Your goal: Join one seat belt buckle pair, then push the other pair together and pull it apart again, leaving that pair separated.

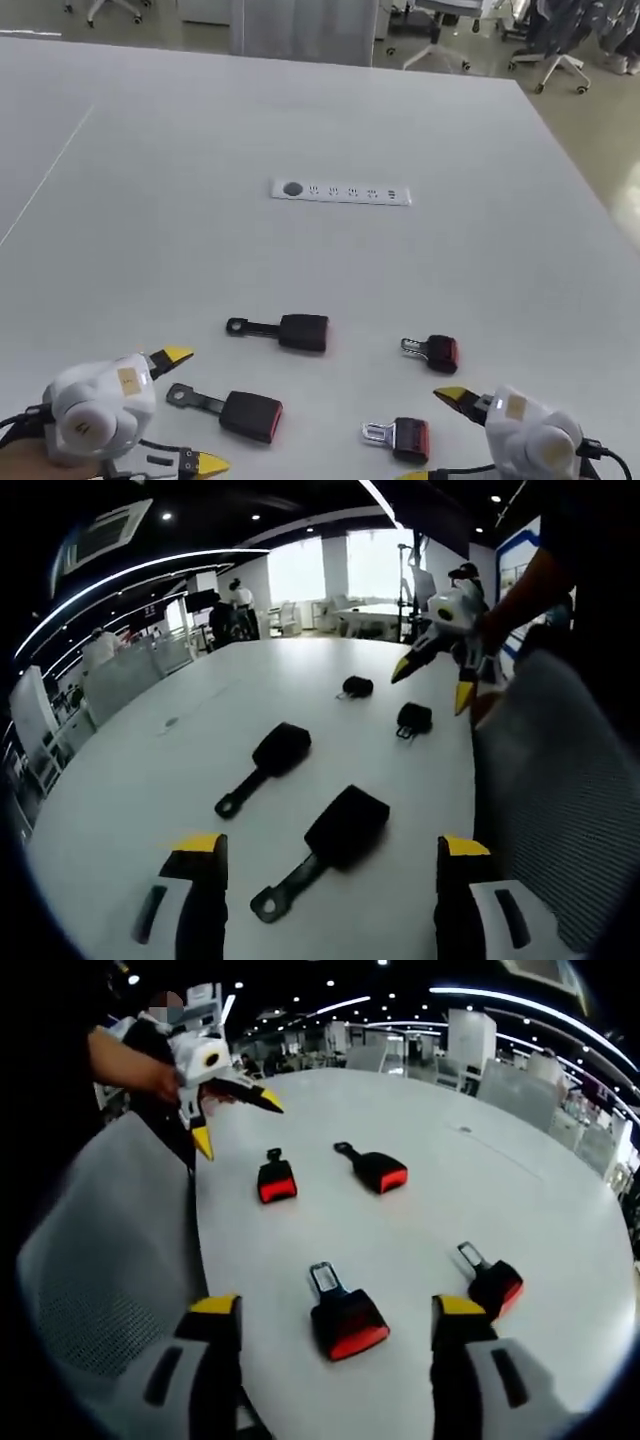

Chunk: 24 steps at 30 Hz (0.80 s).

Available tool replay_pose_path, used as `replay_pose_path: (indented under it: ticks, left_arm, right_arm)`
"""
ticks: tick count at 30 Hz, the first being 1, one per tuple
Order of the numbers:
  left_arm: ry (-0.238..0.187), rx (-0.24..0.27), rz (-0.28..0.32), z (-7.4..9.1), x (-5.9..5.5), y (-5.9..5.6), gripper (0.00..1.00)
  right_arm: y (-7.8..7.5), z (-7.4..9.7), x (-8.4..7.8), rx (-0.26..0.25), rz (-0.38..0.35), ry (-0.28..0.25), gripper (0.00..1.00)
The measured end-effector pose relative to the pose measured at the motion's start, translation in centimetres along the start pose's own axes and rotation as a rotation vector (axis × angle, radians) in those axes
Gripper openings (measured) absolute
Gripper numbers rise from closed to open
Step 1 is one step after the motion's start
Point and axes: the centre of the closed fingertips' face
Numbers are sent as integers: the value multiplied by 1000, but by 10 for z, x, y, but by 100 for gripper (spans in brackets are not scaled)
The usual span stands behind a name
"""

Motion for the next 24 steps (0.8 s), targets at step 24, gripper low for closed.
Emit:
replay_pose_path:
  ticks: [24]
  left_arm:
    - [149, -190, -222, -61, -17, -5, 62]
  right_arm:
    - [0, -23, -25, 159, 40, 136, 61]
Point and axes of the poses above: the centre of the closed fingertips' face, and the gripper's own axes: z roughly backward along the fingers, y roughly to its left, x roughly out of its top, and after that the axes turned 6 degrees about y, right-handed
